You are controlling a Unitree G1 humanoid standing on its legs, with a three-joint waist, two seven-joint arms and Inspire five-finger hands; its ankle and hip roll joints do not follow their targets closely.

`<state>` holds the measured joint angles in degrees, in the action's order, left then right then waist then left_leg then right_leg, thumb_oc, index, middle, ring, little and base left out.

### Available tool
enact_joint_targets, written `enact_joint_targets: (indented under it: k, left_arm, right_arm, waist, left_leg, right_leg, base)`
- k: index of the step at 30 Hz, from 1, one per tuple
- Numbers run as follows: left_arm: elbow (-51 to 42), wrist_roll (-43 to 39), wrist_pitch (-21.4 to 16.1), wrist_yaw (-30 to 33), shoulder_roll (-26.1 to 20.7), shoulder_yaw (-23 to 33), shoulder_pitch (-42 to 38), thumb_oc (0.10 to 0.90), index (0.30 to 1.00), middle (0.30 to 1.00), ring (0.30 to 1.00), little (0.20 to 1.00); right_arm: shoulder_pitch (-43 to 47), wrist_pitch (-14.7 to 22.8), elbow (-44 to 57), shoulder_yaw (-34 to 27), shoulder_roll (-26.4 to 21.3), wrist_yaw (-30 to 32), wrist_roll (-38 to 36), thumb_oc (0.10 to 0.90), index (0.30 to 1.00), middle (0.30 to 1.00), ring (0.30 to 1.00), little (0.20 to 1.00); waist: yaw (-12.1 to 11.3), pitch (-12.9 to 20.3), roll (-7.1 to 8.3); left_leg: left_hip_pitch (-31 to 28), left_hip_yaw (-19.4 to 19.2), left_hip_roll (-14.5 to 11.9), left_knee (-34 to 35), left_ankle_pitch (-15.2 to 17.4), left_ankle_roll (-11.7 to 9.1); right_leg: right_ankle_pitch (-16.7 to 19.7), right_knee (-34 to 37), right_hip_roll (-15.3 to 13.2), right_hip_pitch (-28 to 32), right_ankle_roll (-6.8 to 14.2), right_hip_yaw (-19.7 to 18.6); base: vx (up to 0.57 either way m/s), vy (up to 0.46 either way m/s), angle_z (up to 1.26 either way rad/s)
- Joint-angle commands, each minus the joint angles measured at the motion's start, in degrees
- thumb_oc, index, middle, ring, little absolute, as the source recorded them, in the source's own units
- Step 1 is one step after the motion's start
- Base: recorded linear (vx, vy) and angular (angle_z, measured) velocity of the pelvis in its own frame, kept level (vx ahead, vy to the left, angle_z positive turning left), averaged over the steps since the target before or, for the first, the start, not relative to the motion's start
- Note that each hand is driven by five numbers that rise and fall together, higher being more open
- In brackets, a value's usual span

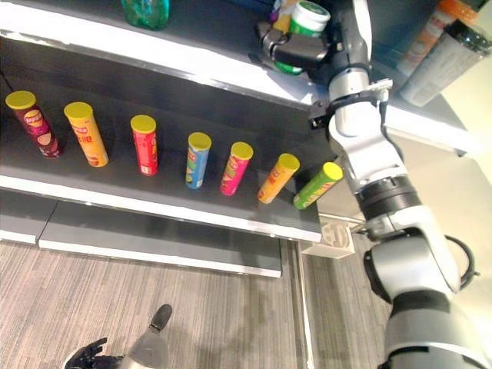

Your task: Put the goods on the table back onto the shelves and tidy them up.

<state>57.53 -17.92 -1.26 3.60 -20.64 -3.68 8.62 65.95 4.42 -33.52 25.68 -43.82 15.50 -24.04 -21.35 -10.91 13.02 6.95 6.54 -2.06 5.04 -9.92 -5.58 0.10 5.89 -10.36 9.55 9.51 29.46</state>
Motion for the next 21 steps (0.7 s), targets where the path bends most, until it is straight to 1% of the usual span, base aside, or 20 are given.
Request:
enact_joint_targets:
  k: [1,9,13,14,15,18,21]
  left_arm:
    - [1.0,0.8,-1.4,0.9,-2.5,-2.3,0.7,0.800,0.900,0.900,0.900,0.900]
    - [1.3,2.1,-1.0,0.8,-2.1,-2.9,1.0,0.800,0.900,0.900,0.900,0.900]
    - [1.7,2.9,-1.0,0.8,-1.9,-3.2,0.8,0.800,0.900,0.900,0.900,0.900]
    - [1.9,3.3,-1.0,0.7,-1.6,-3.4,0.6,0.800,0.900,0.900,0.900,0.900]
    - [2.3,3.6,-0.9,0.8,-1.4,-3.3,0.4,0.800,0.900,0.900,0.900,0.900]
    - [3.0,4.5,-0.6,0.9,-0.7,-2.9,0.0,0.800,0.900,0.900,0.900,0.900]
    - [2.0,5.7,-0.5,0.8,0.2,-2.0,0.0,0.800,0.900,0.900,0.900,0.900]
  right_arm:
    - [9.8,3.4,-1.8,1.1,-1.7,3.0,-0.4,0.800,0.900,0.900,0.900,0.900]
    - [8.7,4.5,1.8,-2.2,-3.3,5.1,0.4,0.800,0.900,0.900,0.900,0.900]
    - [7.0,6.7,6.0,-5.3,-4.3,6.2,-1.1,0.800,0.900,0.900,0.900,0.900]
    - [6.1,8.4,9.6,-7.5,-5.1,7.0,-2.2,0.800,0.900,0.900,0.900,0.900]
    - [5.0,9.3,12.4,-9.1,-5.7,7.6,-2.4,0.800,0.900,0.900,0.900,0.900]
    - [0.2,11.0,21.8,-14.6,-6.6,9.4,0.1,0.800,0.900,0.900,0.900,0.900]
    - [-8.1,12.5,34.6,-23.2,-7.4,10.4,4.2,0.800,0.900,0.900,0.900,0.900]
  waist:
    - [-1.0,4.6,-1.12]
    - [-0.5,5.4,-2.09]
    - [0.0,6.0,-2.73]
    - [0.6,6.2,-3.19]
    - [1.0,6.4,-3.47]
    - [2.2,6.8,-4.07]
    - [4.7,7.5,-5.40]
  left_leg:
    - [-3.2,0.6,-1.0,0.0,7.6,-0.9]
    - [-3.6,0.7,-1.1,0.0,7.8,-0.9]
    - [-3.9,0.5,-1.2,0.0,8.1,-0.9]
    - [-4.2,0.3,-1.4,0.0,8.2,-0.9]
    - [-4.3,0.1,-1.4,0.0,8.3,-0.9]
    - [-4.6,-0.3,-1.6,0.0,8.6,-1.0]
    - [-4.8,-1.0,-1.8,0.0,8.6,-0.8]
  right_leg:
    - [1.1,-2.8,-1.9,-1.9,1.8,-0.4]
    - [1.0,-2.6,-1.8,-1.3,1.8,-0.4]
    - [1.0,-2.4,-1.7,-1.1,1.8,-0.5]
    - [0.9,-2.3,-1.6,-1.1,1.8,-0.7]
    - [0.9,-2.3,-1.6,-1.2,1.8,-0.9]
    - [0.8,-2.2,-1.5,-1.1,1.8,-1.2]
    - [0.9,-2.0,-1.6,-1.5,1.8,-2.0]
  base:
    - [0.00,0.000,0.00]
    - [0.00,0.000,0.00]
    - [0.00,0.000,0.00]
    - [0.00,0.000,0.00]
    - [0.00,0.000,0.00]
    - [0.00,-0.008,-0.06]
    - [-0.02,-0.002,-0.16]
